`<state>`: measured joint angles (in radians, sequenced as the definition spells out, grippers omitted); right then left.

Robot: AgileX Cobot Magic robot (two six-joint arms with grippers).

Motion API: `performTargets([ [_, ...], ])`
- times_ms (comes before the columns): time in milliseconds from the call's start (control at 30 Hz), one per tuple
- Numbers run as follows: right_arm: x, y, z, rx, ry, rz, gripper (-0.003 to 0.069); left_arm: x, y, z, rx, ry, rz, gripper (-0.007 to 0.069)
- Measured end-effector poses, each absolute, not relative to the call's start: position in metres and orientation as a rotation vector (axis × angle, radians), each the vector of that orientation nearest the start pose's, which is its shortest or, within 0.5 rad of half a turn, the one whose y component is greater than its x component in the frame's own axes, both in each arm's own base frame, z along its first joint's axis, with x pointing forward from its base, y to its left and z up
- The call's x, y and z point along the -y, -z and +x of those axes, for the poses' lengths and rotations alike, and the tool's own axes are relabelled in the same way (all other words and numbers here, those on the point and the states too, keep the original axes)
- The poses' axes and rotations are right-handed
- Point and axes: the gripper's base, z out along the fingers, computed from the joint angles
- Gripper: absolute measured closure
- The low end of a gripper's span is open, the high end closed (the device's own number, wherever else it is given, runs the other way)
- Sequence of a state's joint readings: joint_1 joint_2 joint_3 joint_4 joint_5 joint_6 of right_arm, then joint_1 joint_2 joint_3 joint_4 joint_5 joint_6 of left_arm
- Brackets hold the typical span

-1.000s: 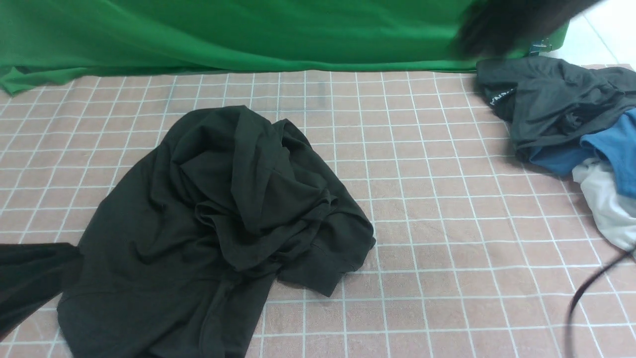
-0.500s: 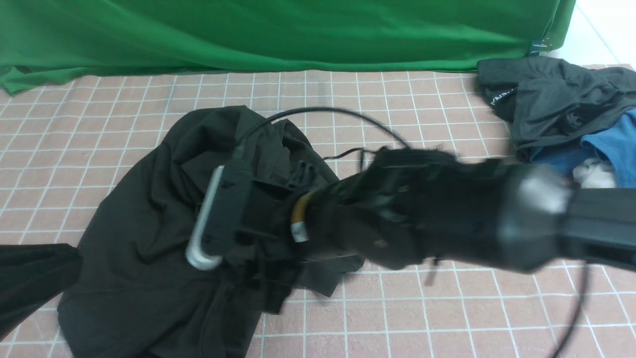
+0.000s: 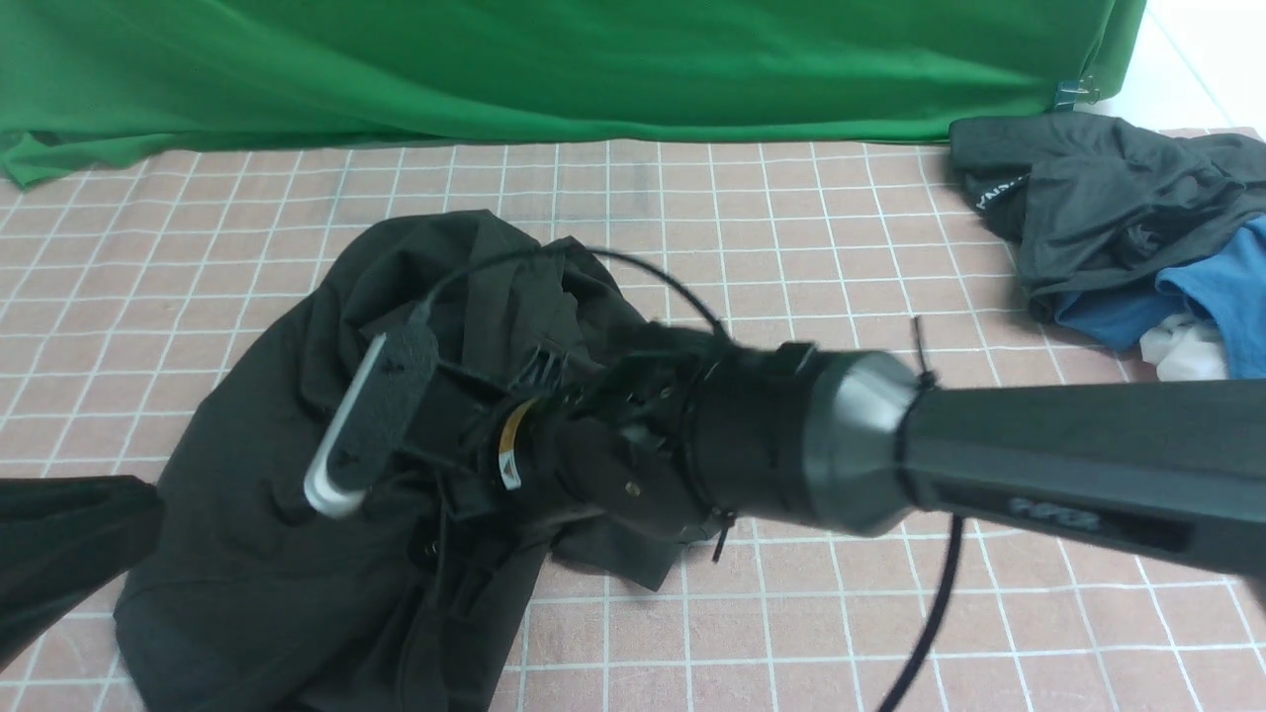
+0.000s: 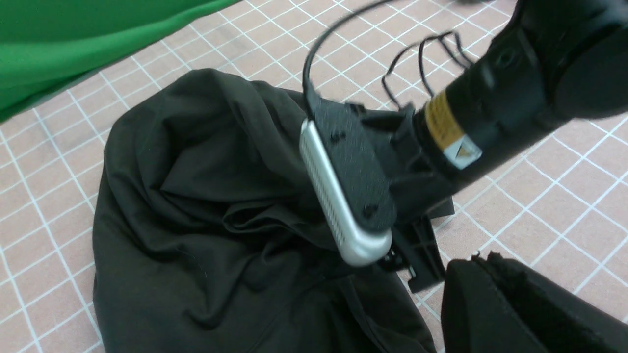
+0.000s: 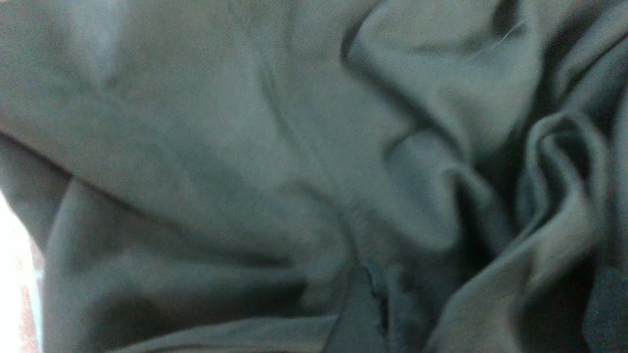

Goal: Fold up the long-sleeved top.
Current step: Spread the long sleeves with your arms and place them on the tabletop

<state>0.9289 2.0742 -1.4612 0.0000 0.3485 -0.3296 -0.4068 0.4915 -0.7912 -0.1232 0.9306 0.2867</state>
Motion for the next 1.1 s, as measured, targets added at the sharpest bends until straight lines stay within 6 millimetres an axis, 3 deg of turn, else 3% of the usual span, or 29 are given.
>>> performTargets([
  [100,-0.366,-0.165,0.274,-2.001,-0.252,-1.473,0.0150,0.036,-0.359,0.061,-1.996,0.219,0.702,0.0603],
  [367,-0.350,-0.152,0.296,-2.053,-0.213,-1.442,0.0419,0.037,-0.359,0.061,-1.995,0.225,0.701,0.0603],
  [533,-0.337,-0.161,0.309,-2.074,-0.200,-1.388,0.0596,0.037,-0.359,0.061,-1.995,0.226,0.701,0.0603],
  [700,-0.320,-0.217,0.315,-2.006,-0.211,-1.292,0.0616,0.037,-0.359,0.061,-1.992,0.221,0.708,0.0603],
  [767,-0.305,-0.259,0.316,-1.946,-0.216,-1.219,0.0617,0.037,-0.359,0.061,-1.982,0.211,0.724,0.0603],
  [833,-0.295,-0.279,0.316,-1.922,-0.214,-1.180,0.0617,0.037,-0.359,0.062,-1.980,0.210,0.726,0.0603],
  [867,-0.278,-0.304,0.317,-1.898,-0.200,-1.132,0.0617,0.037,-0.359,0.062,-1.979,0.209,0.727,0.0603],
  [1067,-0.207,-0.369,0.319,-1.877,-0.134,-0.936,0.0617,0.037,-0.359,0.062,-1.979,0.209,0.727,0.0603],
  [1100,-0.181,-0.387,0.318,-1.881,-0.110,-0.852,0.0617,0.037,-0.359,0.062,-1.979,0.209,0.727,0.0603],
])
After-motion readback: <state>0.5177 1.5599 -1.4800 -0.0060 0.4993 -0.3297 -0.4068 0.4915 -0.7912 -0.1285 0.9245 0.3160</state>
